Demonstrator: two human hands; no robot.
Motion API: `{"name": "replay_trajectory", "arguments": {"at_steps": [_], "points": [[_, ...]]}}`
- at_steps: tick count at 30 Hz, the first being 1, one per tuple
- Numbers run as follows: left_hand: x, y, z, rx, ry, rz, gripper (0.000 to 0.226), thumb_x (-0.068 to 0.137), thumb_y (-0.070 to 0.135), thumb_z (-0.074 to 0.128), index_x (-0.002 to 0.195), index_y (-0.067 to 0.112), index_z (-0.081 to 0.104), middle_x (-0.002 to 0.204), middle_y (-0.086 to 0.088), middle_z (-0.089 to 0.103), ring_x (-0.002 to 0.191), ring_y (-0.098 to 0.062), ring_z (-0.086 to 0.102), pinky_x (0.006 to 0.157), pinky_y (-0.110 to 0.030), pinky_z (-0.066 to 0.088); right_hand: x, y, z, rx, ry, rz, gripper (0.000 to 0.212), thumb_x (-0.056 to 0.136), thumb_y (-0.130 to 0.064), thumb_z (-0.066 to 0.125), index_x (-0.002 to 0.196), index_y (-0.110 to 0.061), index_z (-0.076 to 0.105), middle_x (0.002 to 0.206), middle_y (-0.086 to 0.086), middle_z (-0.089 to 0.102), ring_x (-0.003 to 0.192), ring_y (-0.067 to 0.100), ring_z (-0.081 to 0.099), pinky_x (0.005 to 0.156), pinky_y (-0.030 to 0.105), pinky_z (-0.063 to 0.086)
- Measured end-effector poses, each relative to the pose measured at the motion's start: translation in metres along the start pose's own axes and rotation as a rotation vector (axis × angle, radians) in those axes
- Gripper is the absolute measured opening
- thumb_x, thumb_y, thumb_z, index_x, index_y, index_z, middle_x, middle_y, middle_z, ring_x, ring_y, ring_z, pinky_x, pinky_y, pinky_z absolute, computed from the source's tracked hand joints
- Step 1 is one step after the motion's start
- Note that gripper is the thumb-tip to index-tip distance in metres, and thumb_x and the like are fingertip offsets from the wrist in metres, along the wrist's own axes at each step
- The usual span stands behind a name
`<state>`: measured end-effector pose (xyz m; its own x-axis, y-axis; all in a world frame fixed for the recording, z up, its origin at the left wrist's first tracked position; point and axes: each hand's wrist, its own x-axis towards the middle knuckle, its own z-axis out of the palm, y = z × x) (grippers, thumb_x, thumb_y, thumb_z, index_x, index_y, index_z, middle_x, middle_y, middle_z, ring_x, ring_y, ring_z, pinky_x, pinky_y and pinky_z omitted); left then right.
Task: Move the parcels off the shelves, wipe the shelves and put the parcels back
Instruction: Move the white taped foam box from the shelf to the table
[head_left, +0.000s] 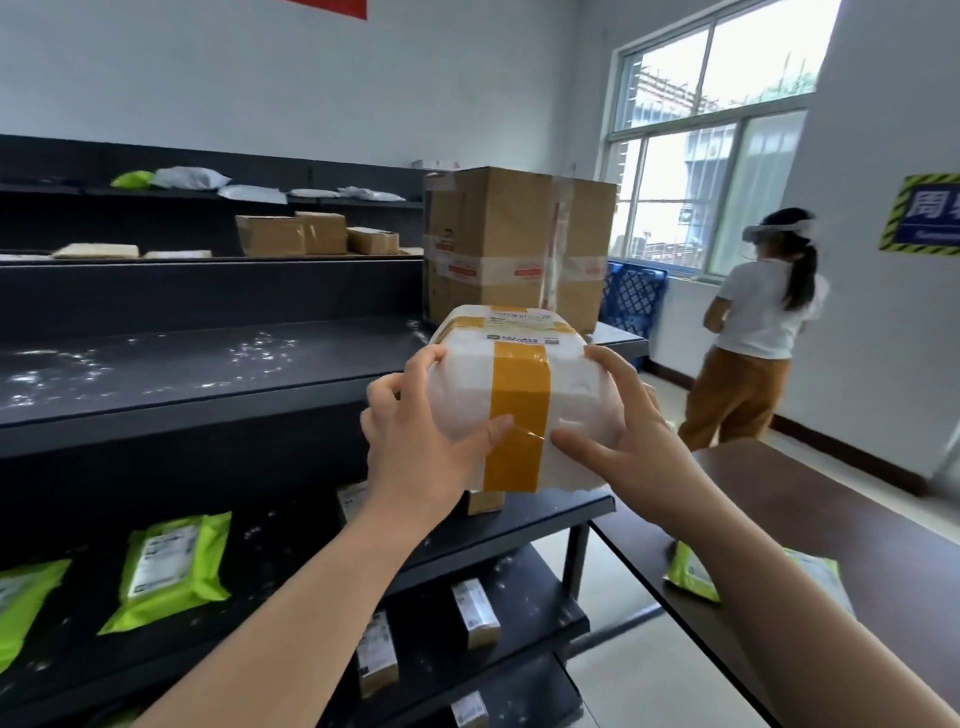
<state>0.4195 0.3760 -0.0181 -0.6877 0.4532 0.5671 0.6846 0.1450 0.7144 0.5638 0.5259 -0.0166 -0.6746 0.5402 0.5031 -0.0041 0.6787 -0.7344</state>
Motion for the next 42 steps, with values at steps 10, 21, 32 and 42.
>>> {"name": "replay_trajectory", "arguments": {"at_steps": [10,21,32,42], "points": [[-0.03,0.032,0.079,-0.138,-0.179,0.04,0.083,0.061,0.069,0.071,0.128,0.053,0.025,0.118,0.01,0.023,0.109,-0.011,0.021,0.089,-0.035,0.033,-0.061,0.03,-0.069,-0.073,0.122,0.166,0.076,0.08,-0.035,0.073,0.13,-0.062,0.023,0.135,-0.013,0.025,0.097,0.009,0.048,0.052,0.006,0.048],[-0.055,0.087,0.197,-0.243,-0.41,0.042,0.08,0.065,0.061,0.074,0.131,0.049,0.03,0.126,0.006,0.025,0.124,-0.022,0.025,0.094,-0.04,0.035,-0.11,0.092,-0.166,-0.162,0.252,0.27,0.074,0.078,-0.04,0.073,0.122,-0.07,0.022,0.128,-0.018,0.022,0.098,0.007,0.043,0.052,0.002,0.044],[-0.084,0.162,0.335,-0.282,-0.558,0.035,0.075,0.068,0.062,0.071,0.13,0.049,0.031,0.117,0.005,0.028,0.122,-0.025,0.03,0.091,-0.034,0.031,-0.147,0.167,-0.284,-0.311,0.36,0.375,0.075,0.08,-0.037,0.073,0.118,-0.073,0.019,0.131,-0.009,0.026,0.115,0.015,0.038,0.085,0.024,0.05],[-0.123,0.205,0.447,-0.279,-0.686,0.056,0.061,0.079,0.06,0.06,0.132,0.041,0.035,0.14,-0.004,0.043,0.123,-0.031,0.034,0.096,-0.042,0.033,-0.192,0.238,-0.364,-0.272,0.447,0.51,0.064,0.082,-0.041,0.07,0.129,-0.058,0.029,0.132,-0.006,0.029,0.113,0.021,0.044,0.073,0.021,0.055]]}}
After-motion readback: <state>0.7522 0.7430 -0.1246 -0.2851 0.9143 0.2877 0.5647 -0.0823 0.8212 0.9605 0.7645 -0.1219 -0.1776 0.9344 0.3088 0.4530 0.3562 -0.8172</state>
